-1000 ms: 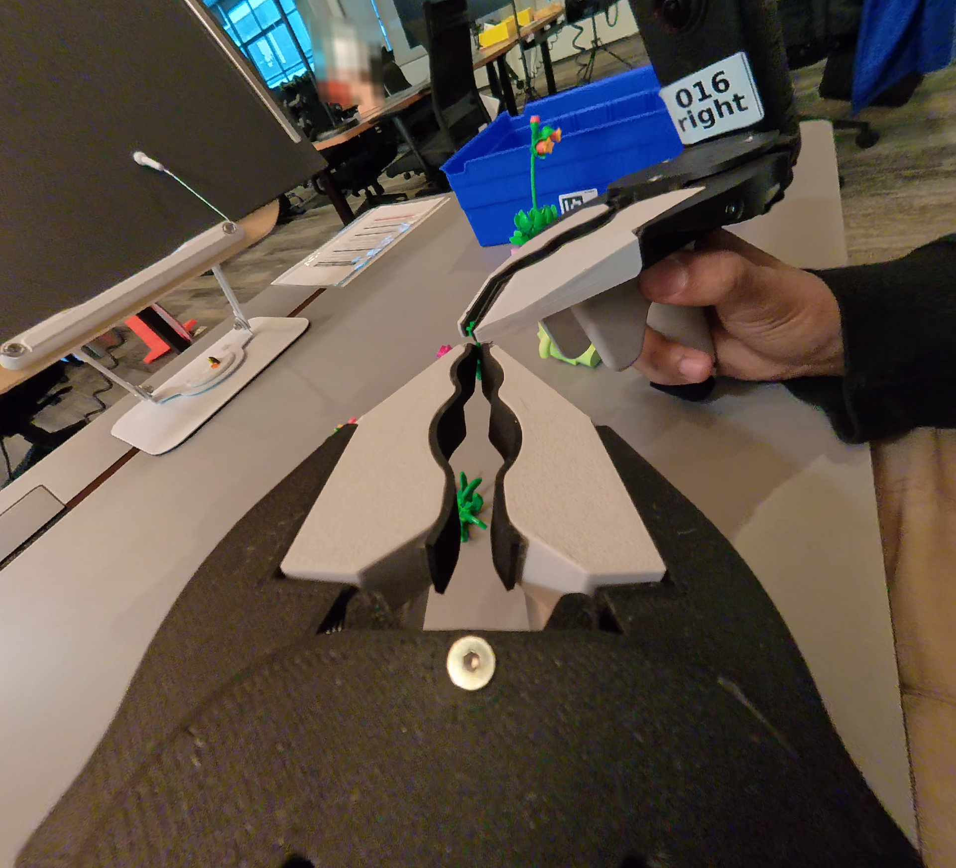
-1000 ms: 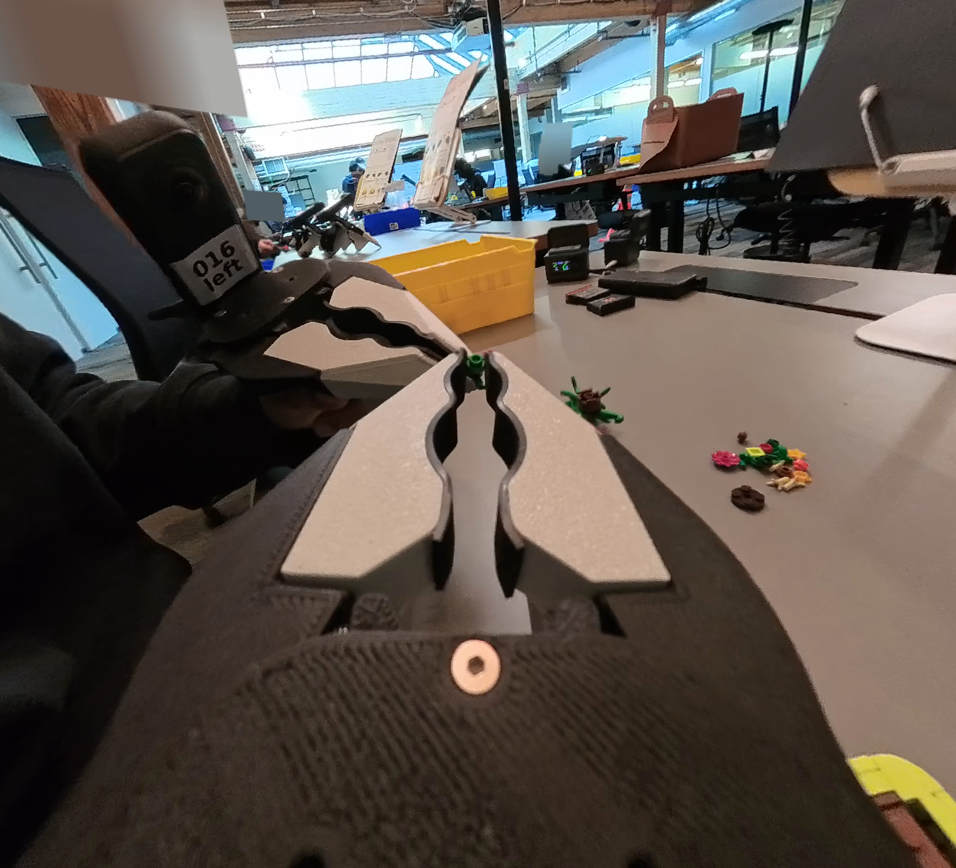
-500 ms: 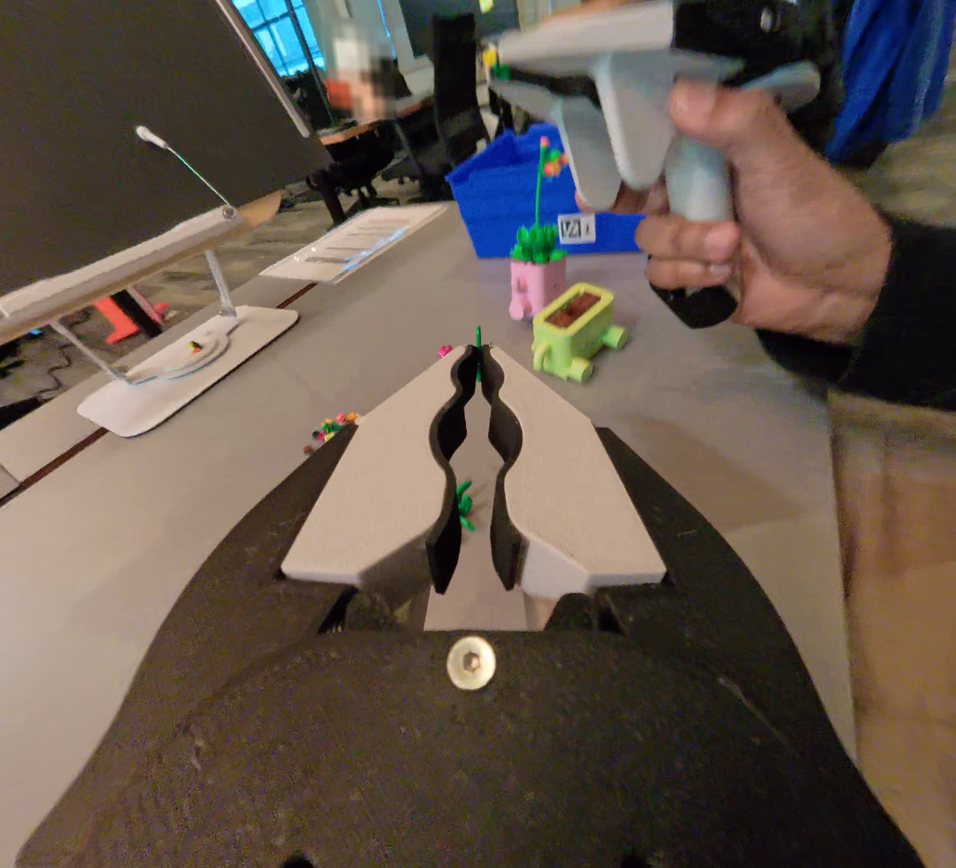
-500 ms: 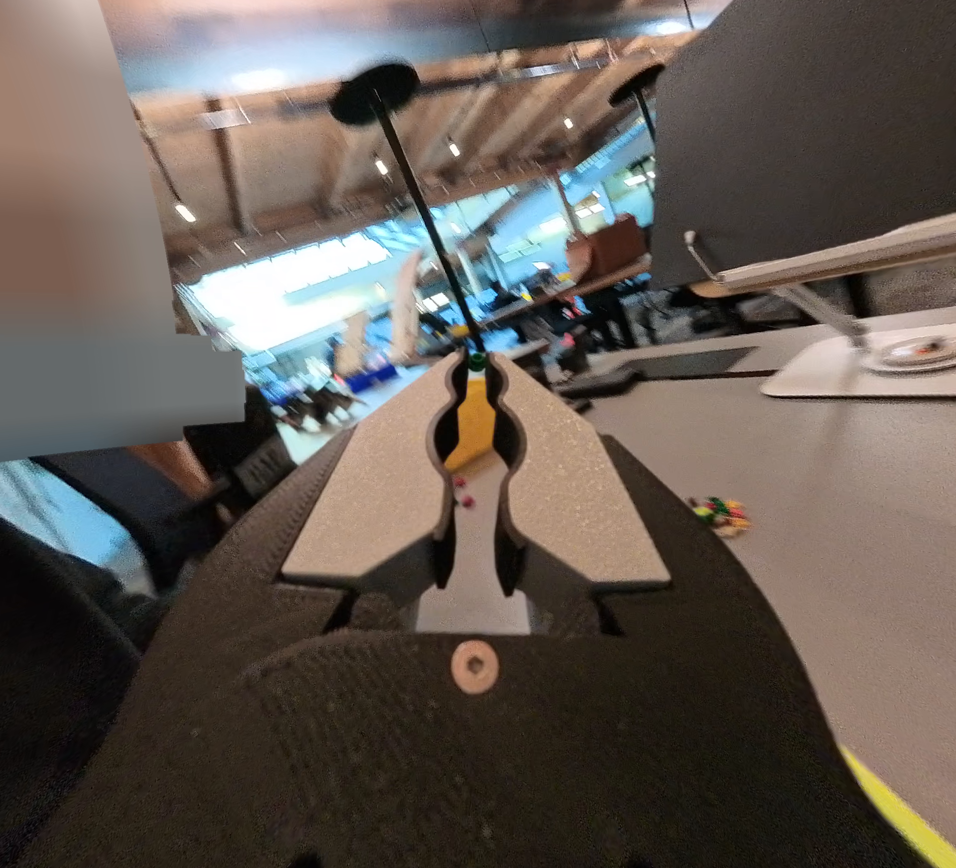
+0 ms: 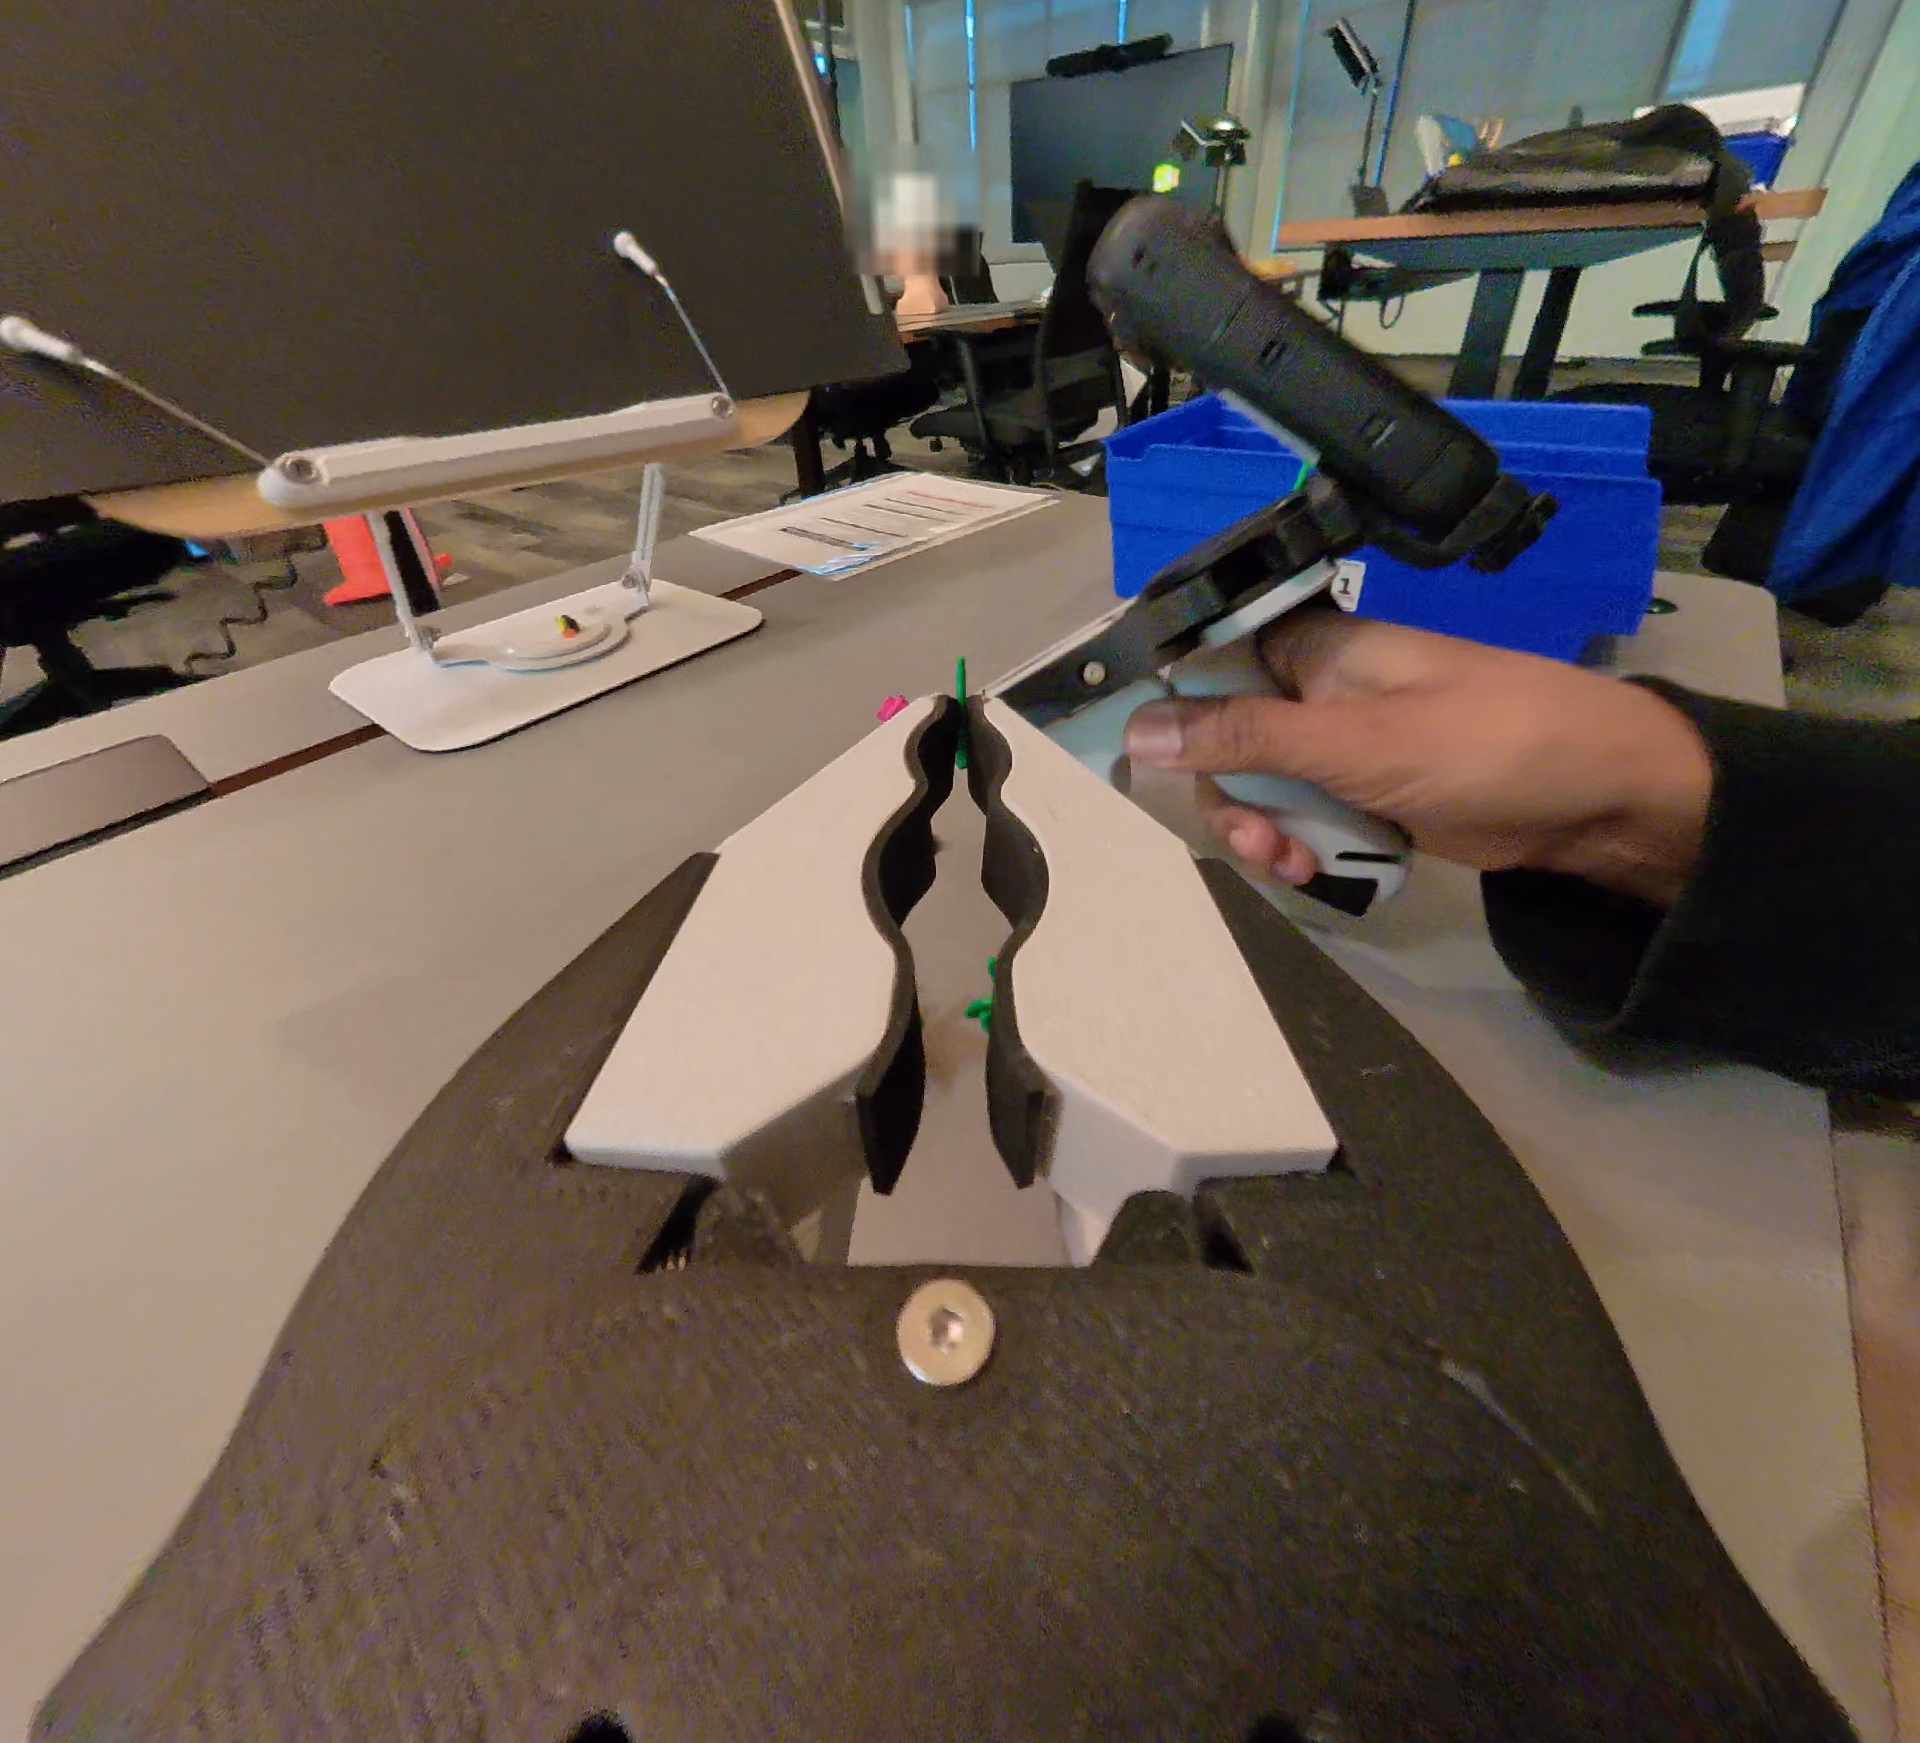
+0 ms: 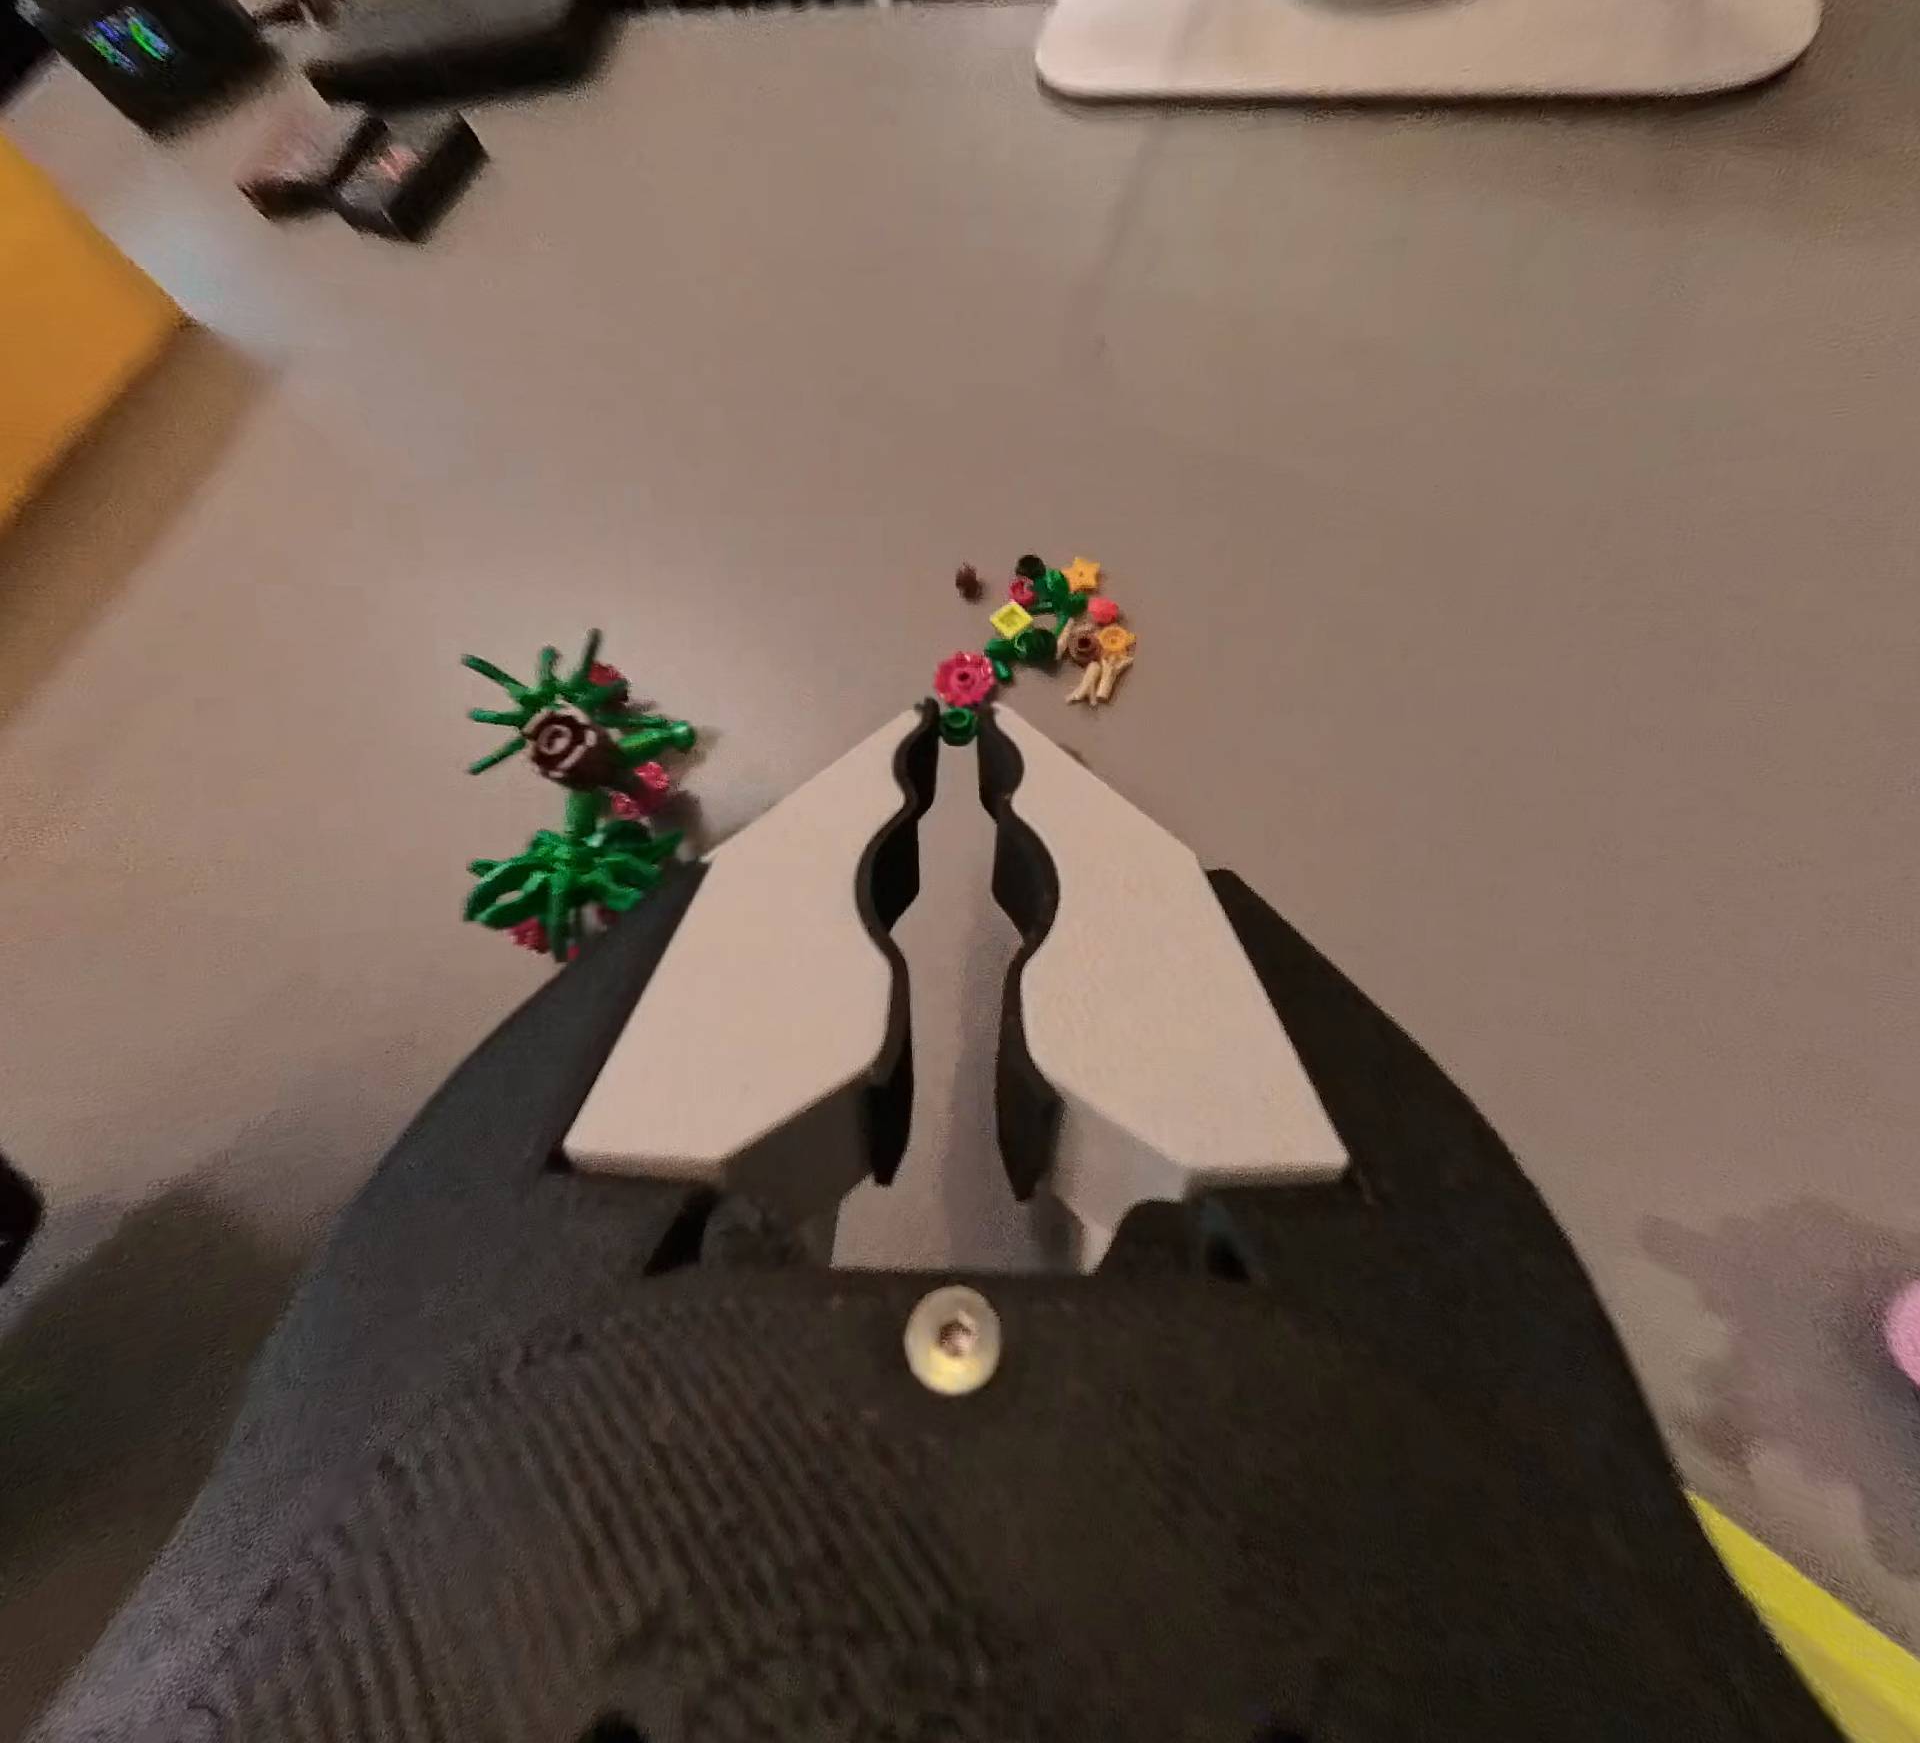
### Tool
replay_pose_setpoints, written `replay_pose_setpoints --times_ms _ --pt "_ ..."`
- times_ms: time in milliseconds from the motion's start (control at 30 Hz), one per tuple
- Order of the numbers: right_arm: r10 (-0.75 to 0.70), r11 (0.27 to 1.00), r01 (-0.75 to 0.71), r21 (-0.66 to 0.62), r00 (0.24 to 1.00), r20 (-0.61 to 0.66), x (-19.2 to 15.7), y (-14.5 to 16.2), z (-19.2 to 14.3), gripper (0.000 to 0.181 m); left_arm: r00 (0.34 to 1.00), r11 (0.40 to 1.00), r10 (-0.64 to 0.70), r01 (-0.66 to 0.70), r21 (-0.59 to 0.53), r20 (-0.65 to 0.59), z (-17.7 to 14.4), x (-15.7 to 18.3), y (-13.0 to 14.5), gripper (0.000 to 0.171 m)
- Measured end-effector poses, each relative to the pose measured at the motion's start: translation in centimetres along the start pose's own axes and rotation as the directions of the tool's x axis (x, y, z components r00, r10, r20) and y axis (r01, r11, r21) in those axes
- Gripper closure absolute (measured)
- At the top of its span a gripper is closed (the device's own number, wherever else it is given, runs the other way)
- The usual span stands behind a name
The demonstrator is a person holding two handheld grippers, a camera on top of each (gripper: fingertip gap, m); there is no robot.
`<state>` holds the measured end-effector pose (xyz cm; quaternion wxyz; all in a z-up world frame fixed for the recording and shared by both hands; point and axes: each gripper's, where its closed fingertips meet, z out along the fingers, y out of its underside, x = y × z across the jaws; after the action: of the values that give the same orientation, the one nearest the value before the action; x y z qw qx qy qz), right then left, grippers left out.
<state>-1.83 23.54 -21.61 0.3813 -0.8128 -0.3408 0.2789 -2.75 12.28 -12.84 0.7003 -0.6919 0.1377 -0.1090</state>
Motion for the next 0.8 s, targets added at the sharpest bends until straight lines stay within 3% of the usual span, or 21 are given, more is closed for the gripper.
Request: replay_pose_setpoints --times_ms 200,433,633,800 --pt "-0.107 0.993 0.103 -0.055 0.991 -0.078 0.8 0.7 2.7 0.176 0.998 0.998 -0.056 0.056 0.017 0.008 -0.7 -1.3 0.5 0.171" --pt "-0.104 0.989 0.099 -0.114 0.993 -0.046 1.0 2.1 3.9 0.174 0.997 0.997 -0.073 0.073 0.012 0.01 -0.7 -1.7 1.1 0.171" --pt "-0.049 0.998 0.048 -0.036 0.999 -0.001 0.7 1.0 2.2 0.161 0.997 0.998 -0.07 0.07 -0.006 -0.015 -0.4 -1.0 1.7 0.171" --pt "-0.025 0.997 0.019 0.08 0.996 0.081 -0.8 -1.0 -1.3 0.162 0.993 0.996 -0.088 0.09 0.016 -0.079 -0.4 0.0 1.4 0.171"
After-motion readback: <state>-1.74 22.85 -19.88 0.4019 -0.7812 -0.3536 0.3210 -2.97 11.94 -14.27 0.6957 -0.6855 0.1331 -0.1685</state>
